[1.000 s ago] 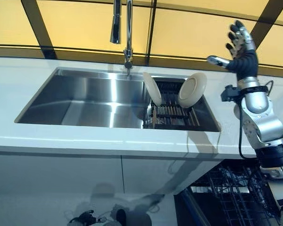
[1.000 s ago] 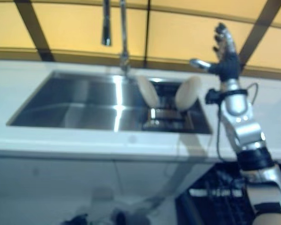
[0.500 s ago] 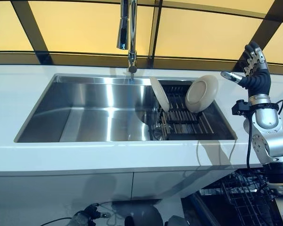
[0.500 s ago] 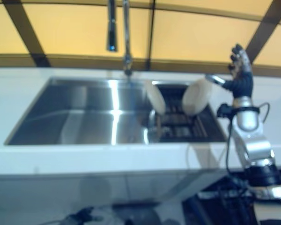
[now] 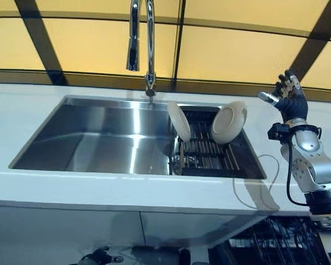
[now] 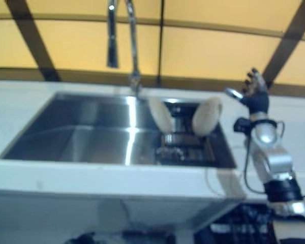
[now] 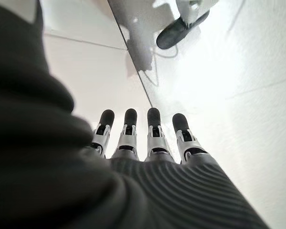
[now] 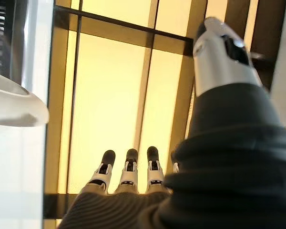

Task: Take plates into dishwasher

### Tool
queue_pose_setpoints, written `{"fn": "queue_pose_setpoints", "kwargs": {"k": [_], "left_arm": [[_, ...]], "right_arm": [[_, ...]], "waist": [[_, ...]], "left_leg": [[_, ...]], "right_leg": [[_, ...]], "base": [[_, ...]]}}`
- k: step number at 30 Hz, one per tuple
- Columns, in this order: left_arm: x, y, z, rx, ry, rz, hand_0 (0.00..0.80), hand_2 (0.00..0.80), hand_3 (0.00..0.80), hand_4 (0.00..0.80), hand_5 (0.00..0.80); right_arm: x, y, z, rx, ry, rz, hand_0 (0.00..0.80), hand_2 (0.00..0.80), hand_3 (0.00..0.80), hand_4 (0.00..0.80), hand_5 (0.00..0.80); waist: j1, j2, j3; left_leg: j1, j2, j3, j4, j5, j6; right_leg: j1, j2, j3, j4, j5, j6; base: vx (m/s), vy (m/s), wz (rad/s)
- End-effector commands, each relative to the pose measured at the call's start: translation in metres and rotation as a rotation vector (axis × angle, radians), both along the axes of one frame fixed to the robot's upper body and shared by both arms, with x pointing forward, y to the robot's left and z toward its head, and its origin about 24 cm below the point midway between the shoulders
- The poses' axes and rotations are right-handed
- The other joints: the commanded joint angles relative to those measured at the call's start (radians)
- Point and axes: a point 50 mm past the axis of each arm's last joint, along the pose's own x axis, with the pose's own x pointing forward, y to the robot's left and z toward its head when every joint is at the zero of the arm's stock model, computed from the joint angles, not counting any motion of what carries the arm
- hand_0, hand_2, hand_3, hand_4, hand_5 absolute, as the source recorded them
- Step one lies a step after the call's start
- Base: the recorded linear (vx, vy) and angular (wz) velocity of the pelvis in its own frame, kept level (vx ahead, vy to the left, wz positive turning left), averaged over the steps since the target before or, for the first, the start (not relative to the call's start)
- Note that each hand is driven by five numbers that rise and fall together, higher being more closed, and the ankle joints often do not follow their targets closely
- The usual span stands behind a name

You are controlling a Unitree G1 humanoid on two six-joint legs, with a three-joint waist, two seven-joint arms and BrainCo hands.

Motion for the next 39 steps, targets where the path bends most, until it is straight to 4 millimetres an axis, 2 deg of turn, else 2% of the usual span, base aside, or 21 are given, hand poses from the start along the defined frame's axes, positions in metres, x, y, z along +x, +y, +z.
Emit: {"fn": "queue_pose_setpoints", "kwargs": {"k": [1, 7, 13, 27, 34, 39], "left_arm": [[0.020, 0.002, 0.006, -0.003, -0.046, -0.043, 0.000, 0.000, 0.000, 0.000, 0.000], [0.018, -0.016, 0.001, -0.054, -0.049, -0.105, 0.000, 0.000, 0.000, 0.000, 0.000], [0.021, -0.015, 0.003, -0.040, -0.047, -0.115, 0.000, 0.000, 0.000, 0.000, 0.000], [0.025, -0.012, 0.004, -0.022, -0.039, -0.134, 0.000, 0.000, 0.000, 0.000, 0.000], [0.029, -0.013, 0.006, -0.025, -0.046, -0.157, 0.000, 0.000, 0.000, 0.000, 0.000], [0.030, -0.013, 0.006, -0.023, -0.042, -0.169, 0.000, 0.000, 0.000, 0.000, 0.000]], "right_arm": [[0.013, 0.006, 0.024, 0.053, -0.067, 0.019, 0.000, 0.000, 0.000, 0.000, 0.000], [0.025, 0.003, 0.007, 0.103, 0.056, 0.011, 0.000, 0.000, 0.000, 0.000, 0.000], [0.032, -0.001, 0.009, 0.102, 0.085, -0.017, 0.000, 0.000, 0.000, 0.000, 0.000], [0.039, -0.027, 0.012, 0.041, 0.154, -0.158, 0.000, 0.000, 0.000, 0.000, 0.000], [0.044, -0.026, 0.023, 0.001, 0.183, -0.160, 0.000, 0.000, 0.000, 0.000, 0.000], [0.048, -0.023, 0.020, 0.019, 0.221, -0.138, 0.000, 0.000, 0.000, 0.000, 0.000]], "waist": [[0.018, 0.010, -0.022], [0.030, 0.013, -0.024], [0.031, 0.021, -0.022], [0.035, 0.032, 0.004], [0.045, 0.030, 0.018], [0.052, 0.027, 0.024]], "left_leg": [[0.021, -0.023, 0.067, 0.004, -0.136, 0.051], [0.038, -0.021, 0.083, 0.004, -0.138, 0.032], [0.029, -0.023, 0.067, 0.004, -0.139, 0.029], [0.011, -0.034, 0.069, 0.004, -0.142, 0.042], [0.005, -0.038, 0.072, 0.004, -0.141, 0.047], [0.004, -0.038, 0.073, 0.004, -0.141, 0.049]], "right_leg": [[0.042, 0.033, 0.017, 0.024, -0.148, -0.026], [0.081, 0.042, -0.003, 0.002, -0.162, -0.038], [0.080, 0.045, -0.001, 0.002, -0.160, -0.037], [0.062, 0.034, -0.001, 0.004, -0.146, -0.022], [0.052, 0.030, -0.001, 0.009, -0.143, -0.018], [0.050, 0.031, -0.001, 0.009, -0.140, -0.015]], "base": [[0.104, -0.193, 0.11], [0.052, -0.129, 0.07], [0.000, -0.005, 0.01], [0.015, 0.042, 0.00], [0.012, 0.037, 0.00], [0.005, 0.007, 0.00]]}}
